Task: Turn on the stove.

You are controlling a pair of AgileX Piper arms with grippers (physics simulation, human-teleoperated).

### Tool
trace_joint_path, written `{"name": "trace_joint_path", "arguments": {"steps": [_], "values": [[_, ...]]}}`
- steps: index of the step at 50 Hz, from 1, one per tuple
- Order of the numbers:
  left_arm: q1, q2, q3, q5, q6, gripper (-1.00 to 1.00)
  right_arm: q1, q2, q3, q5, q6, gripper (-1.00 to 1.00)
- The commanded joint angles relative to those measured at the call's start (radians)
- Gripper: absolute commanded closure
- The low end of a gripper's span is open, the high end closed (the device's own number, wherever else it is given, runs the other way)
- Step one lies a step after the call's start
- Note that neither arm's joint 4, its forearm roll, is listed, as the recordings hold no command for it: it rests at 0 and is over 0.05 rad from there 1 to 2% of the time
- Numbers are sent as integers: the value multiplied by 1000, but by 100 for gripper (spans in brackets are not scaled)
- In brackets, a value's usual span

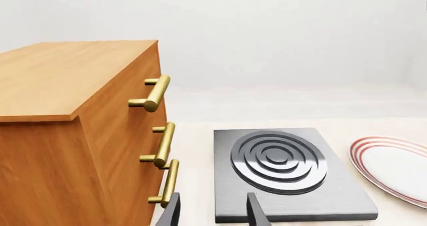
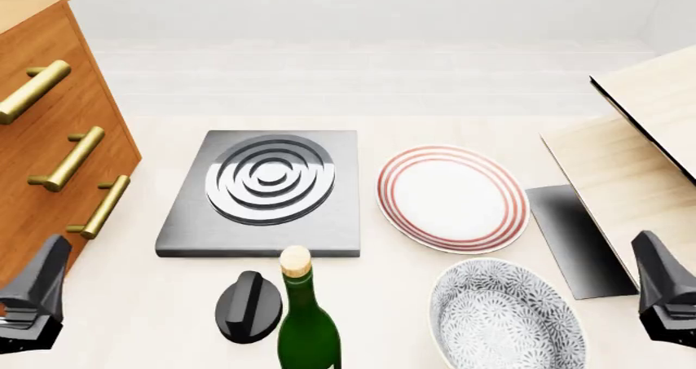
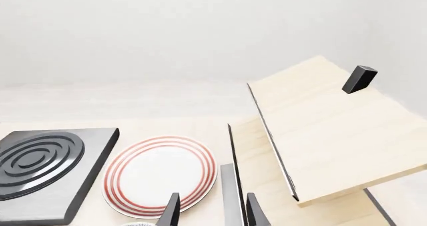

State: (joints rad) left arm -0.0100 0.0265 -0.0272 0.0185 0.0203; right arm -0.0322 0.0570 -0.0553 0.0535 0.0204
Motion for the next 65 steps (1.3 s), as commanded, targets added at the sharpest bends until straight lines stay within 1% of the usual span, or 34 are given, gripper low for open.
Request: {"name": "trace_joint_path", "arguments": {"steps": [1, 2, 3, 5, 8, 9, 12, 13, 16, 17, 18, 19, 20, 26, 27, 29, 30, 32, 34, 36, 39, 40, 41, 42, 44, 45, 47, 49, 51, 54, 56, 57, 60, 65], "values": [[-22, -26, 16, -12, -3, -100, 28, -31, 52, -63, -51, -100], [-29, -26, 14, -11, -4, -100, 30, -30, 54, -65, -59, -100], [-40, -23, -5, 6, -35, -100, 32, -27, 54, -68, -65, -100], [-49, -25, -34, 28, -64, -100, 33, -22, 54, -73, -63, -100], [-111, -26, -65, 75, -53, -100, 33, -19, 55, -77, -67, -100], [-105, -26, -97, 110, -80, -100, 32, -19, 54, -77, -68, -100], [-137, -20, -135, 179, -142, -100, 33, -20, 54, -77, -68, -100], [-162, -12, -154, 198, -132, -100, 33, -18, 54, -78, -67, -100], [-167, -3, -192, 227, -127, -100, 33, -21, 54, -76, -67, -100], [-166, 20, -208, 236, -145, -100, 33, -22, 54, -76, -67, -100], [-201, 23, -246, 246, -134, -100, 31, -25, 54, -74, -63, -100], [-252, 136, -286, 209, -125, -100, 34, -18, 53, -79, -60, -100], [-258, 173, -293, 198, -148, -100, 35, -17, 53, -81, -60, -100], [-296, 357, -315, 127, -189, -100, 39, -24, 53, -76, -65, -100], [-319, 444, -341, 104, -203, -100, 40, -20, 54, -81, -61, -100], [-328, 485, -361, 98, -200, -100, 42, -23, 54, -78, -60, -100], [-318, 516, -366, 94, -238, -100, 42, -23, 54, -78, -61, -100], [-325, 566, -378, 79, -260, -100, 43, -24, 54, -77, -65, -100], [-337, 591, -382, 74, -259, -100, 43, -22, 54, -79, -64, -100], [-354, 659, -394, 66, -272, -100, 43, -22, 54, -78, -63, -100], [-411, 733, -418, 50, -298, -100, 48, -24, 52, -74, -54, -100], [-411, 769, -419, 39, -358, -100, 48, -24, 52, -74, -55, -100], [-414, 793, -427, 36, -364, -100, 47, -28, 51, -74, -58, -100], [-418, 818, -435, 32, -367, -100, 48, -34, 51, -73, -58, -100], [-423, 824, -445, 29, -342, -100, 49, -37, 49, -69, -57, -100], [-432, 863, -449, 30, -356, -100, 49, -34, 52, -73, -58, -100], [-429, 883, -461, 19, -328, -100, 48, -36, 52, -72, -58, -100], [-457, 937, -465, 0, -326, -100, 48, -35, 52, -73, -58, -100], [-456, 985, -466, -22, -314, -100, 50, -32, 51, -74, -58, -100], [-482, 1037, -480, -29, -323, -100, 52, -32, 53, -74, -59, -100], [-477, 1050, -484, -30, -318, -100, 52, -28, 53, -77, -58, -100], [-462, 1084, -494, -43, -299, -100, 53, -22, 54, -83, -59, -100], [-440, 1107, -503, -50, -306, -100, 55, -17, 54, -87, -61, -100], [-419, 1161, -505, -79, -277, -100, 57, -19, 51, -81, -66, -100]]}}
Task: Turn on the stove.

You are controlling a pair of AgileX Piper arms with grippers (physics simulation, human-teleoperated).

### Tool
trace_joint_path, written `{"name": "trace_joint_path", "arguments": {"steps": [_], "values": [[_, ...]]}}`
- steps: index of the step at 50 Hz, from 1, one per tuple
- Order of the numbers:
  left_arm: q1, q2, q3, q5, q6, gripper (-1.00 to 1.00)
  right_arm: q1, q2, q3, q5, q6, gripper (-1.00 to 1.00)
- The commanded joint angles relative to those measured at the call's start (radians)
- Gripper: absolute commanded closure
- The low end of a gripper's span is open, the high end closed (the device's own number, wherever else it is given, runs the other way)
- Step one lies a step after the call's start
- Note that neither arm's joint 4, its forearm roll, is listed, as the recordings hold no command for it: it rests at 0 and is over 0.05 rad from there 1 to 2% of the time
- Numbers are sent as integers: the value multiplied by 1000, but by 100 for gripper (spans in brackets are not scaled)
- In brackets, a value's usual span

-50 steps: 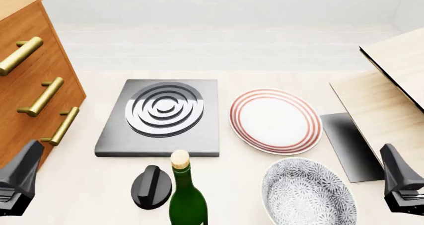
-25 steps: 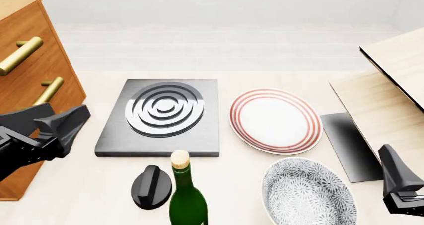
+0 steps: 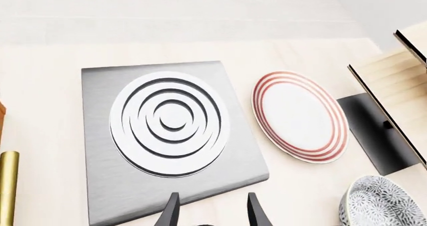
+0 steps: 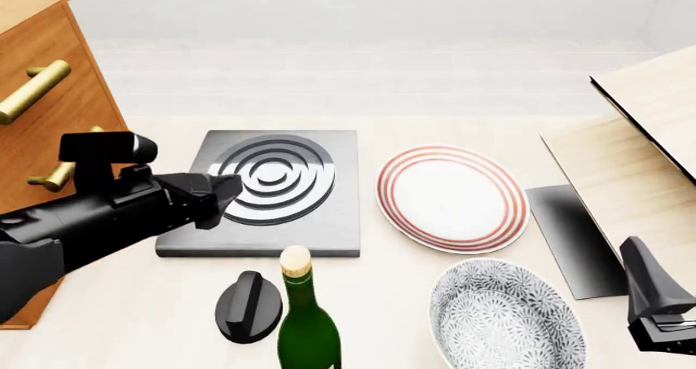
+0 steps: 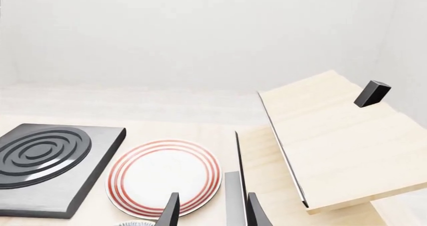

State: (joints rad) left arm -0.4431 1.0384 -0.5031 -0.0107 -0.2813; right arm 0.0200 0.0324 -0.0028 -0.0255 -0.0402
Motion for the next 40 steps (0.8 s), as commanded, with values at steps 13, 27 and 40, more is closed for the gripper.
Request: {"name": "trace_joint_path", "arguments": {"steps": [13, 27, 40], "values": [[-46, 300, -9, -153, 51, -100, 9, 19, 2, -11, -11, -100], [-10, 483, -50, -221, 142, -100, 13, 9, 2, 0, -22, -100], [-58, 593, -28, -310, 136, -100, 12, 5, 2, 3, -59, -100]]}}
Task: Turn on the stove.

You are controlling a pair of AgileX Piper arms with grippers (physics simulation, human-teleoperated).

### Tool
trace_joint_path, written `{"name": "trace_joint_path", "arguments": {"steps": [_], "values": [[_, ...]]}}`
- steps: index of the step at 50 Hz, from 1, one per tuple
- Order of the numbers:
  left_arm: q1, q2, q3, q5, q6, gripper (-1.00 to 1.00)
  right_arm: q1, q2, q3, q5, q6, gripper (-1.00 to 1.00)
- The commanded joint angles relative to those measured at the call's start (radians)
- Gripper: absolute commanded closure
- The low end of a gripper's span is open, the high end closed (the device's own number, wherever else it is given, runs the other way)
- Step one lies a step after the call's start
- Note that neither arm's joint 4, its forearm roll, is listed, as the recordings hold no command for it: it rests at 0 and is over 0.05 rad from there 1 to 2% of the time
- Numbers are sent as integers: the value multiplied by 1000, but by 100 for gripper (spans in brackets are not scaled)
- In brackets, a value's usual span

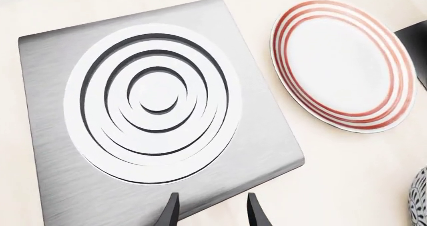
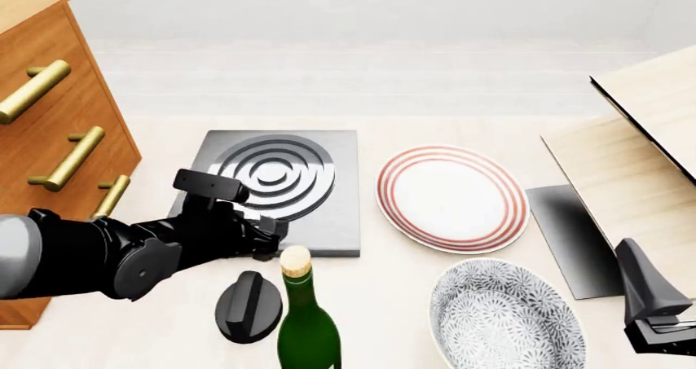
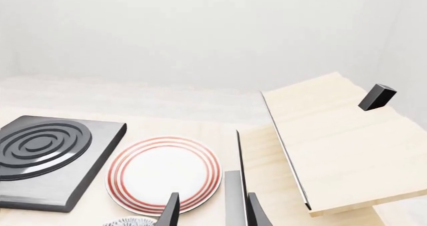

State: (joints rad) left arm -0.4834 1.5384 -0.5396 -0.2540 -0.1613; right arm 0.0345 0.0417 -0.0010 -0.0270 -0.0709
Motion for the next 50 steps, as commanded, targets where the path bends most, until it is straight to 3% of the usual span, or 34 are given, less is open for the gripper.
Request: {"name": "trace_joint_path", "arguments": {"steps": [1, 13, 29, 50], "values": [[-18, 93, 8, -67, 16, -100, -3, -4, 0, 4, -28, -100], [25, 146, 42, -129, 67, -100, 1, 6, 1, -2, -34, -100], [28, 124, 101, -172, 69, -100, 1, 12, 1, -2, -37, -100], [87, 81, 117, -153, 160, -100, -2, 18, 1, -6, -41, -100]]}}
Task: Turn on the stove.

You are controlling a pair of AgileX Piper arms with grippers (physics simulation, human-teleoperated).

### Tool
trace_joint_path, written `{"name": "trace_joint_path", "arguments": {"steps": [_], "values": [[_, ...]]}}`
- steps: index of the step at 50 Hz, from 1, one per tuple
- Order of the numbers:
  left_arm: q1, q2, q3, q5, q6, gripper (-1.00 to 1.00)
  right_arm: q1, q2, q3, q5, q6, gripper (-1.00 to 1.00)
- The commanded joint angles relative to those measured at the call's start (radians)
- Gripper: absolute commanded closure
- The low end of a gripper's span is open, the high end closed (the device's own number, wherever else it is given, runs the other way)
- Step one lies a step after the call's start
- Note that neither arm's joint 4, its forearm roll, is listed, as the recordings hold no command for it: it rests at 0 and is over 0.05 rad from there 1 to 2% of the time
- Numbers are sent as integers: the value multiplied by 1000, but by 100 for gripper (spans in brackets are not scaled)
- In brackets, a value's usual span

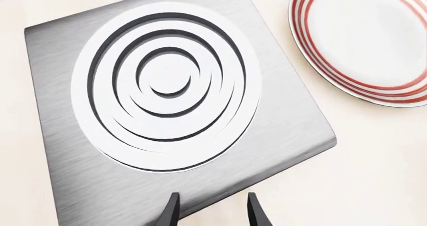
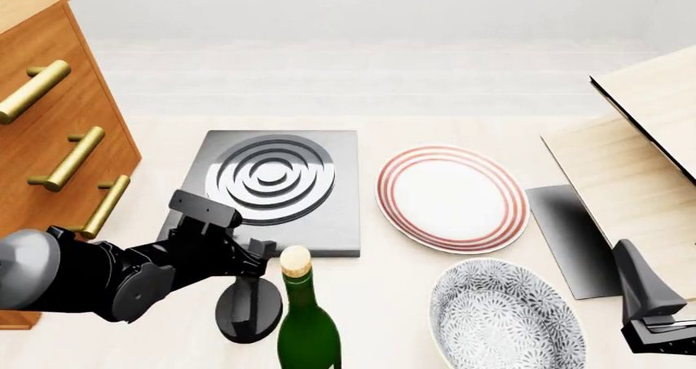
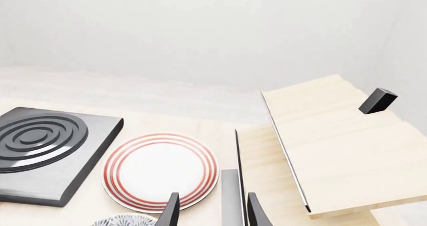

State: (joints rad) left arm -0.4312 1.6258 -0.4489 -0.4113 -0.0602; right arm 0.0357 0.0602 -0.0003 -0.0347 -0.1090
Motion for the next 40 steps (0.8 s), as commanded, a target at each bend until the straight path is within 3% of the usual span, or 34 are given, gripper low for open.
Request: {"name": "trace_joint_path", "arguments": {"steps": [1, 27, 40], "values": [[35, -7, 26, 4, 59, -100, -3, 0, 0, 1, -3, -100], [39, -91, 156, -52, 75, -100, 0, 8, 0, -4, -7, -100], [43, -218, 224, -37, 89, -100, 2, 6, 0, -1, -10, -100]]}}
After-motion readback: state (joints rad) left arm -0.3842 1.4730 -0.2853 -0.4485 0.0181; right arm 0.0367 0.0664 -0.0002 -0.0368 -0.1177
